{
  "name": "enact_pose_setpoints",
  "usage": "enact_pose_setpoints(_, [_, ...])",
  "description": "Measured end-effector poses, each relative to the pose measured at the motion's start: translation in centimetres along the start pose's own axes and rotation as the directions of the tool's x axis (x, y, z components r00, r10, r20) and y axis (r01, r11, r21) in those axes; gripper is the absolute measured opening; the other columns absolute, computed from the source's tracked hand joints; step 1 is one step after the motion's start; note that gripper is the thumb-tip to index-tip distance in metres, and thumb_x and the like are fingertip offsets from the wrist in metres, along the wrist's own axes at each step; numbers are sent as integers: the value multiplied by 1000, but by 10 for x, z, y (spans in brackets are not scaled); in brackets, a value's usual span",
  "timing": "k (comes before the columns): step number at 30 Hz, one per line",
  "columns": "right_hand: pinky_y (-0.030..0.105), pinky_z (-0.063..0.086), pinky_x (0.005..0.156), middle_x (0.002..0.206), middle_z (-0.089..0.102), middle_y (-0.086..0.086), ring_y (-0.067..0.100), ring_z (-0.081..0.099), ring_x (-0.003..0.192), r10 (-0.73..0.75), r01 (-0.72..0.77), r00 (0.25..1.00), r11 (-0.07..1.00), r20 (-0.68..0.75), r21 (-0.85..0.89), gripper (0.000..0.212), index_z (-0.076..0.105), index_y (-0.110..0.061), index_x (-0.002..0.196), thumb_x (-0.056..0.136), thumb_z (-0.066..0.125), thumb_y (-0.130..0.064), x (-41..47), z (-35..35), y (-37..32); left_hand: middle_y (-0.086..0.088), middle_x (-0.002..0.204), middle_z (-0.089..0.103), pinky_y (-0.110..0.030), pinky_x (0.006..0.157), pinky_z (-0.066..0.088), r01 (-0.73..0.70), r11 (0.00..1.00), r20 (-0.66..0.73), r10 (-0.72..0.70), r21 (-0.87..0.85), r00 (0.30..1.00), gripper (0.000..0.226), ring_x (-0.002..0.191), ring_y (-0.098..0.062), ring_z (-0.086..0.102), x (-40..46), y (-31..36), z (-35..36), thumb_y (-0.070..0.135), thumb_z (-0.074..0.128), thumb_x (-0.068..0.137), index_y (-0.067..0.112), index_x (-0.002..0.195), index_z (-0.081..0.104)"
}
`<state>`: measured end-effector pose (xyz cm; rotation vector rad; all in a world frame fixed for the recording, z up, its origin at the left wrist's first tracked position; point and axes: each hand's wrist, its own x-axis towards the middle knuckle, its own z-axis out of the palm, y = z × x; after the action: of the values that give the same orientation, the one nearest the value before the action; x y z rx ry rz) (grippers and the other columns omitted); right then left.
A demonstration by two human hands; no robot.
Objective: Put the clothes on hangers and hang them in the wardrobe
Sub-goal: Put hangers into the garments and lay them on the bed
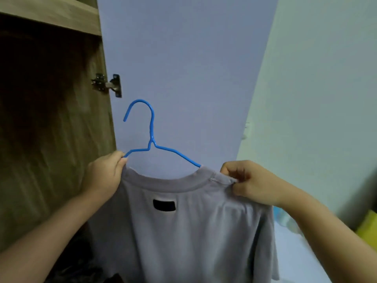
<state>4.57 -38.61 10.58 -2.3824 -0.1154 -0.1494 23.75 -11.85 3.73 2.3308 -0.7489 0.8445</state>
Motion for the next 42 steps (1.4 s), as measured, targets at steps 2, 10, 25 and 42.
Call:
enact_pose_setpoints(2, [19, 39, 59, 63, 54, -10, 2, 47, 60, 77, -88, 991, 990, -108, -107, 13, 55, -18, 67, 61, 44, -13, -24, -11, 7, -18, 55, 57, -28, 52, 31, -101, 995, 1, 101, 15, 995, 45, 50, -37, 56, 6, 23, 9, 34, 30, 85, 1, 65, 55])
enact_pose_setpoints(10, [26, 33, 56, 56, 45, -6, 9, 41, 57, 327, -496, 813, 823, -483, -278, 30, 42, -29, 64, 83, 65, -31, -120, -4, 26, -13, 49, 55, -25, 46, 28, -369, 928, 61, 372, -55, 926, 38, 40, -36, 54, 9, 110, 42, 30, 34, 83, 4, 63, 53])
enact_pose_setpoints(25, [30, 32, 56, 53, 50, -12, 5, 42, 54, 365, -673, 150, 719, -919, 176, 28, 50, -22, 55, 75, 70, -20, -357, 19, 10, -3, 63, 64, -29, 52, 43, -521, 444, -24, 744, -729, 668, 37, 53, -25, 58, -59, 324, 75, 39, 45, 82, 9, 78, 65])
enact_pose_setpoints(42, [17, 30, 51, 51, 48, -7, 5, 43, 53, 264, -788, -335, 447, -905, 422, 29, 53, -18, 53, 73, 73, -9, -672, 39, -66, -2, 63, 62, -29, 55, 38, -402, 68, -55, 957, -913, 286, 19, 61, -23, 54, -251, 614, 51, 26, 66, 84, 13, 71, 63])
